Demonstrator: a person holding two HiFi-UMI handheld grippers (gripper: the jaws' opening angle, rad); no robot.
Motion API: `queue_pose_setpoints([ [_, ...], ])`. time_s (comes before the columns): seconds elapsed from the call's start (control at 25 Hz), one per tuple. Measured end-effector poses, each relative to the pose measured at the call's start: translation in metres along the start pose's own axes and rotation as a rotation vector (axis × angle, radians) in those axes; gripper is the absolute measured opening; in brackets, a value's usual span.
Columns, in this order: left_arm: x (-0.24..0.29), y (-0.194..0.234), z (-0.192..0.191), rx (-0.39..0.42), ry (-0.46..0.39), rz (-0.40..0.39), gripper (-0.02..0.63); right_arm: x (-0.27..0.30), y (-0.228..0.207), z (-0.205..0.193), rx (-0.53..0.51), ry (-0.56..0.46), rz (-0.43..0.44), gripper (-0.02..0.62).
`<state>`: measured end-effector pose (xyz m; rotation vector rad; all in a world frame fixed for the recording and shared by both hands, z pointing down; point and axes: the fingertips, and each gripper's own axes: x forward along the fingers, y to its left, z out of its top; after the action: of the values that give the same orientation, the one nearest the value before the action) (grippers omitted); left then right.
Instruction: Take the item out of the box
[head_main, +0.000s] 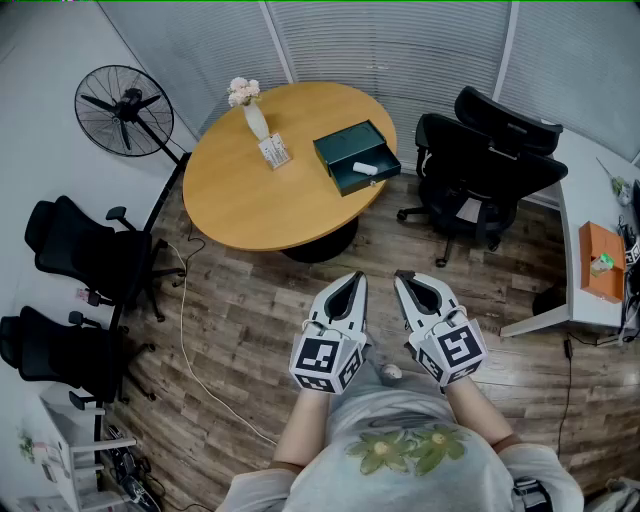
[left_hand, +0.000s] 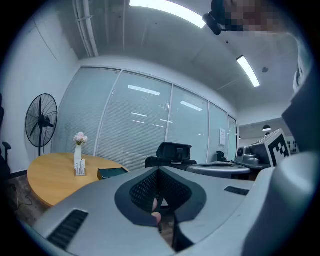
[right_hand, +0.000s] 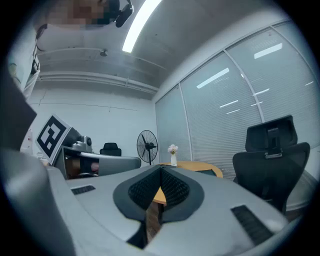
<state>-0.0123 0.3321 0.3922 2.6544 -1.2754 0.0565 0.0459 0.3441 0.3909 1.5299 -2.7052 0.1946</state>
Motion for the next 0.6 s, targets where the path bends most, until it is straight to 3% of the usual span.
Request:
queue_pose_setpoints([
  [0.6, 0.062, 0.058, -0.003, 0.005, 0.033, 0.018, 0.000, 0.072, -0.041, -0.009, 0.027, 0.029, -0.020, 0.005],
])
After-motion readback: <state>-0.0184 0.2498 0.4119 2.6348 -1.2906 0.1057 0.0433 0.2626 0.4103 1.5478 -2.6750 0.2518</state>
